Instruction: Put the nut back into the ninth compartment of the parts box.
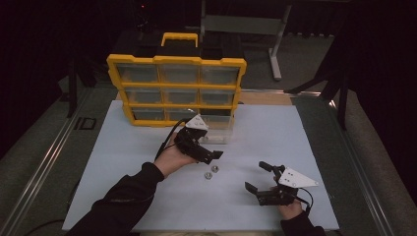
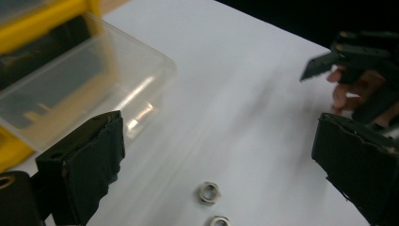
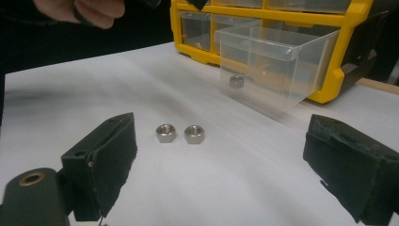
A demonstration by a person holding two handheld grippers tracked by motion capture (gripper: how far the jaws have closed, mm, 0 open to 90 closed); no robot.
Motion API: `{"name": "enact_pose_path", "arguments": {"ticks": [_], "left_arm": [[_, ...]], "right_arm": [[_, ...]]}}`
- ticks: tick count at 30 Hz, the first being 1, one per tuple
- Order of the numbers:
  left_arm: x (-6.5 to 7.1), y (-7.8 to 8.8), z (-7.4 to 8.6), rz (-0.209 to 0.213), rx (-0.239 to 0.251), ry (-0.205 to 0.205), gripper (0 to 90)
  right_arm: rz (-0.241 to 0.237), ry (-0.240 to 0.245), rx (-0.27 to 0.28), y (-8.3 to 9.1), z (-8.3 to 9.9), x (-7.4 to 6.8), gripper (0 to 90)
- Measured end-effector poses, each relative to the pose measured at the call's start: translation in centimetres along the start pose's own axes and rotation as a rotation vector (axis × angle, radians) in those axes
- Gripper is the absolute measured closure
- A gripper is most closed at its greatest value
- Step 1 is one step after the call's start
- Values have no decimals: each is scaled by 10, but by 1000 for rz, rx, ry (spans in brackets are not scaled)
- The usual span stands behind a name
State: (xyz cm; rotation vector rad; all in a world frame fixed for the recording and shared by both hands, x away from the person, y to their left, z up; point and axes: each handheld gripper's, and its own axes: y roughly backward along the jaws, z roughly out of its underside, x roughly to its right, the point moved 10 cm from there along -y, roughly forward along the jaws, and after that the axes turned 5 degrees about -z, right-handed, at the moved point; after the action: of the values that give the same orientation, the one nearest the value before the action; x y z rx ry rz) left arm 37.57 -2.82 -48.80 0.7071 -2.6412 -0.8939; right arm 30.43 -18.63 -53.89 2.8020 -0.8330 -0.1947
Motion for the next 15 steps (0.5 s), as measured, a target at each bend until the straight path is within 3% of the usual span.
{"name": "enact_pose_path", "arguments": {"ticks": [6,15], "left_arm": [[13,-12,18,39,-41,-39,32],[16,-31,43,52,-80,-64,97]], "right_arm": [[-2,0,-1,0,0,-1,103],[-3,1,1,0,0,-1,103]]}}
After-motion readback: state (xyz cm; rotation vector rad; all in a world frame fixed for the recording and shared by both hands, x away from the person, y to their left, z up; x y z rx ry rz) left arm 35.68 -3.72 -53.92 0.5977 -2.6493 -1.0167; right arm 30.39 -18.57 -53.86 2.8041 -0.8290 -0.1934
